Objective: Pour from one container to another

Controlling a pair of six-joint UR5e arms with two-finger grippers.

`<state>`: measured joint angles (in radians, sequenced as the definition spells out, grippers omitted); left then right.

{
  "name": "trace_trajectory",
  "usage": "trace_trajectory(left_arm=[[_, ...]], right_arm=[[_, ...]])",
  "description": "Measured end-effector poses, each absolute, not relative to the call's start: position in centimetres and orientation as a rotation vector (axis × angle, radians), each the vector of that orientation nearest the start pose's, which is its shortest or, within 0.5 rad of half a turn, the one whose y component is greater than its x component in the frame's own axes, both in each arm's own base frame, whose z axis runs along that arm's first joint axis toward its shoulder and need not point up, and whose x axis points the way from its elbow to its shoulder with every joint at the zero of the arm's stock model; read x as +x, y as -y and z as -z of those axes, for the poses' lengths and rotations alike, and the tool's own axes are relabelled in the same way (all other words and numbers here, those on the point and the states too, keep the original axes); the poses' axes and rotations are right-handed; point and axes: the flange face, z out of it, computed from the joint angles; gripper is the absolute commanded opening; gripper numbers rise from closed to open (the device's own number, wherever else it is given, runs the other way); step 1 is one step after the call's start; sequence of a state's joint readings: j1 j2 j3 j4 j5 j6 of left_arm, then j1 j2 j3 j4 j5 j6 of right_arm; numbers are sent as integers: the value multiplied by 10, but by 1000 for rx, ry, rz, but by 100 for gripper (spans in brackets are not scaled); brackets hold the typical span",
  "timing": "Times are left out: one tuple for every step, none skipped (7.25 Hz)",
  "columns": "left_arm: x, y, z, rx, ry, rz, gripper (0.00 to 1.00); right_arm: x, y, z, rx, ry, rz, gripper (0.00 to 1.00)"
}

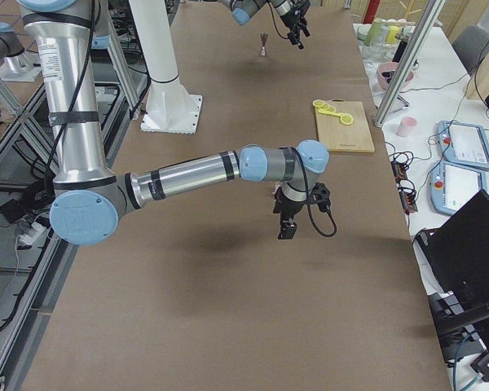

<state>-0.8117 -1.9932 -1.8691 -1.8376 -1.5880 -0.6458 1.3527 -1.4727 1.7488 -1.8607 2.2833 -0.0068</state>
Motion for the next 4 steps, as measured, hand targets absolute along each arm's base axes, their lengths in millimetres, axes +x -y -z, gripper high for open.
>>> trace_trajectory(left_arm=[[320,540,-264,657,-581,-143,97],[312,551,-265,591,-493,-217,97],[298,562,-265,539,-452,-286,97],[286,570,-269,489,-473,-331,97]], right_arm=[[-44,520,-557,-90,703,208,100],[-43,520,-558,-91,700,205,100],[-41,518,-561,-95,699,199,100],[-39,516,-565,-101,699,195,100]])
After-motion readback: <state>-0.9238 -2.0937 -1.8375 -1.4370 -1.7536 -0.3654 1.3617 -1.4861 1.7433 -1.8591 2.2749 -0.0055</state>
